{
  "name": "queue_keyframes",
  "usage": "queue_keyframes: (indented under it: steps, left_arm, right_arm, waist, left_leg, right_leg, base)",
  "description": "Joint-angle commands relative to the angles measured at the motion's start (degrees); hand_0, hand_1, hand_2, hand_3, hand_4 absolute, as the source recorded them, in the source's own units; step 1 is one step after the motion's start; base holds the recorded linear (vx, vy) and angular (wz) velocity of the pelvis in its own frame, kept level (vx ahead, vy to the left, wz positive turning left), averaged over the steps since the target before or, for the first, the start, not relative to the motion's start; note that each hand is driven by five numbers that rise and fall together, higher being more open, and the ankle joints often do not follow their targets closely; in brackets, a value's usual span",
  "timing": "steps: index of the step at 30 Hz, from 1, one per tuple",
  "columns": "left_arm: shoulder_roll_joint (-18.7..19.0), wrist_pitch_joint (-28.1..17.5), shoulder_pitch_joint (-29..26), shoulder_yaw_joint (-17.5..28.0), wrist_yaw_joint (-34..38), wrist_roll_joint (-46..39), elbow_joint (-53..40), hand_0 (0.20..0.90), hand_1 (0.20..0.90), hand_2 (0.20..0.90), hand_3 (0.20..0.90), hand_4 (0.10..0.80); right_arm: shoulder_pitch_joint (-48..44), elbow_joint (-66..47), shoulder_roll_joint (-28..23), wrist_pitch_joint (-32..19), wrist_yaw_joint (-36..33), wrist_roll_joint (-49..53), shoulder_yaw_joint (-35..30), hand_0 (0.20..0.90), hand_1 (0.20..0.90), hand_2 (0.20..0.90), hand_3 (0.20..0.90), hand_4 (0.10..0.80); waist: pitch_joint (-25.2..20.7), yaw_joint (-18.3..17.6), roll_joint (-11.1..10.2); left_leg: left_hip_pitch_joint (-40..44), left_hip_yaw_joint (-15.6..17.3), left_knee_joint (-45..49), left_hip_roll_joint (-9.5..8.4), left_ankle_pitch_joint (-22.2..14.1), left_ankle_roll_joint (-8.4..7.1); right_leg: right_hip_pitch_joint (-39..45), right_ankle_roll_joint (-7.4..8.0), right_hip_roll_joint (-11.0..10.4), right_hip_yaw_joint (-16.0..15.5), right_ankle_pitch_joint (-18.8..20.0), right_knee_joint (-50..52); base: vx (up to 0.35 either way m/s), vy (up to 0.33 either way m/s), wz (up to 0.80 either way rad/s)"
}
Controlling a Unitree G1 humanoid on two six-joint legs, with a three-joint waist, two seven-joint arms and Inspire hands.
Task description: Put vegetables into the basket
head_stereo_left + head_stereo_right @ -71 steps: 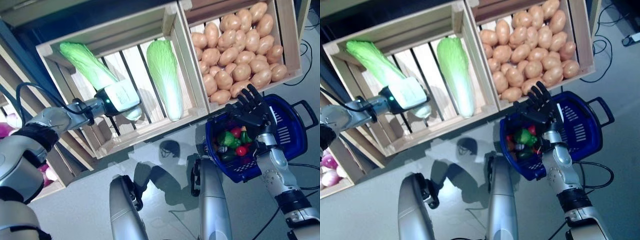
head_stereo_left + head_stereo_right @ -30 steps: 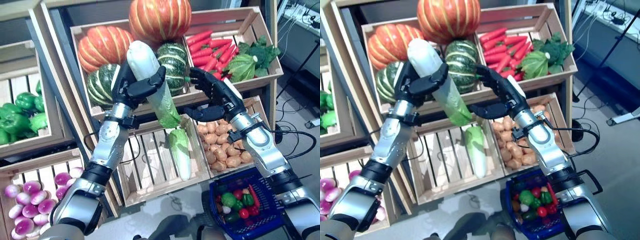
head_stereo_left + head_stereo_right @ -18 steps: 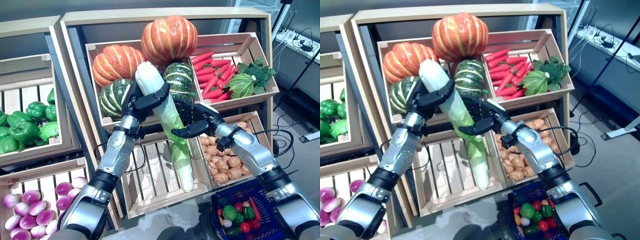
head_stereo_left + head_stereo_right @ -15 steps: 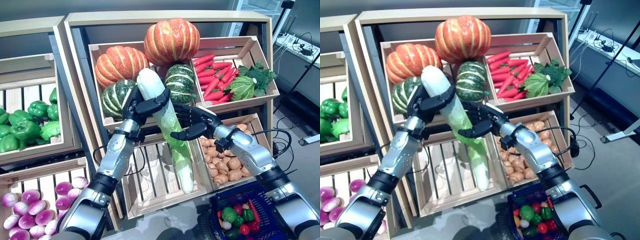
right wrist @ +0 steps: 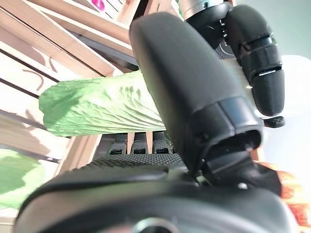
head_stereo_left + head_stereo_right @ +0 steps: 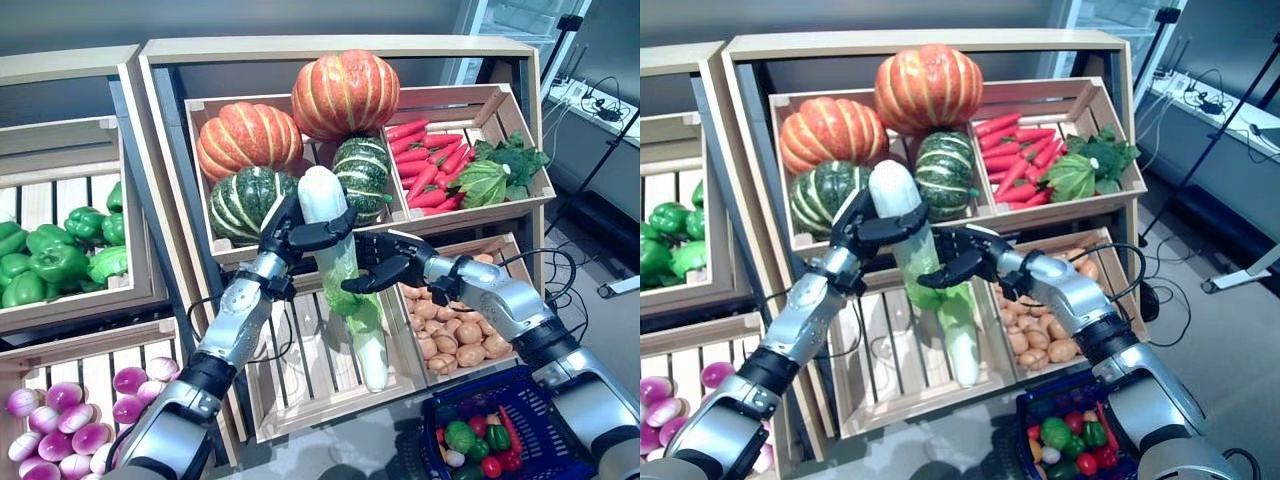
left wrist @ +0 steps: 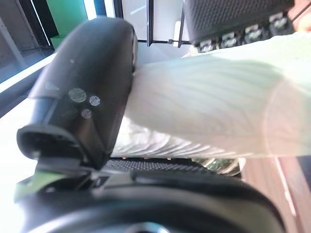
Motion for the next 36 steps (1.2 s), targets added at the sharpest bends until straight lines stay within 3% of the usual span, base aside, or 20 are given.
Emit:
queue_keyframes:
  steps: [1,12,18,20,21,26,36]
  left_arm:
    - [-2.23,-5.63,-6.30,-1.52,-3.03,-5.97,-0.05,0.300,0.300,0.300,0.300,0.400]
    - [-9.50,-5.42,-6.22,-4.48,-4.26,-10.51,-1.41,0.300,0.300,0.300,0.300,0.400]
    - [-11.07,-4.98,-5.90,-5.96,-5.08,-11.04,-1.90,0.300,0.300,0.300,0.300,0.400]
    - [-11.16,-4.98,-6.35,-6.20,-5.36,-11.23,-1.81,0.300,0.300,0.300,0.300,0.400]
    - [-11.13,-4.87,-6.58,-6.29,-5.53,-11.38,-1.88,0.300,0.300,0.300,0.300,0.400]
    - [-10.84,-4.16,-7.83,-7.19,-5.03,-11.39,-3.16,0.300,0.300,0.300,0.300,0.400]
    - [-9.38,-1.71,-6.72,-7.31,-5.37,-10.54,-3.77,0.300,0.300,0.300,0.300,0.400]
  right_arm:
    - [-11.76,3.97,5.32,-2.01,4.85,8.50,0.39,0.900,0.900,0.900,0.900,0.800]
    - [-14.59,15.91,11.37,2.34,6.15,21.71,-3.36,0.900,0.900,0.900,0.900,0.800]
    - [-15.05,20.12,12.81,3.82,8.87,18.11,-4.28,0.900,0.900,0.900,0.900,0.800]
    - [-15.38,22.32,12.70,3.85,10.39,16.70,-3.97,0.813,0.813,0.813,0.813,0.742]
    - [-15.50,23.13,12.64,3.80,11.25,16.32,-3.80,0.300,0.300,0.300,0.300,0.400]
    - [-15.52,24.75,12.56,1.86,13.31,16.17,-3.18,0.300,0.300,0.300,0.300,0.400]
    - [-13.74,20.50,10.15,-2.00,9.28,14.80,-2.99,0.300,0.300,0.300,0.300,0.400]
  waist:
    - [-5.38,1.46,-1.56]
    - [-5.97,2.60,-1.38]
    - [-6.19,2.87,-1.28]
    - [-6.28,2.89,-1.30]
    - [-6.30,2.91,-1.31]
    - [-6.28,2.87,-1.31]
    - [-6.21,2.03,-1.30]
  left_leg:
    - [-2.26,-1.07,-2.36,-6.81,1.72,4.29]
    - [-1.85,-1.93,-2.25,-7.04,1.12,4.36]
    - [-2.07,-2.72,-2.20,-7.32,0.90,4.45]
    - [-2.10,-2.77,-2.19,-7.36,0.96,4.46]
    - [-2.10,-2.81,-2.21,-7.37,0.98,4.48]
    - [-2.06,-2.94,-2.42,-7.39,1.04,4.53]
    - [-1.89,-2.86,-3.11,-7.45,1.37,4.40]
  right_leg:
    - [-1.39,-3.97,2.29,3.03,-0.76,2.48]
    - [-0.48,-4.10,2.29,3.19,-0.54,1.74]
    - [-0.61,-4.13,2.22,3.73,-0.56,1.65]
    - [-0.66,-4.14,2.18,3.82,-0.48,1.62]
    - [-0.66,-4.15,2.17,3.84,-0.46,1.60]
    - [-0.75,-4.12,2.17,3.97,-0.34,1.51]
    - [-0.84,-3.95,2.15,4.61,0.11,0.83]
  base:
    - [0.000,0.000,0.00]
    - [0.007,0.009,0.06]
    - [0.010,0.017,0.08]
    - [0.010,0.020,0.16]
    - [0.013,0.016,0.10]
    - [0.007,0.008,0.02]
    - [0.000,0.000,0.00]
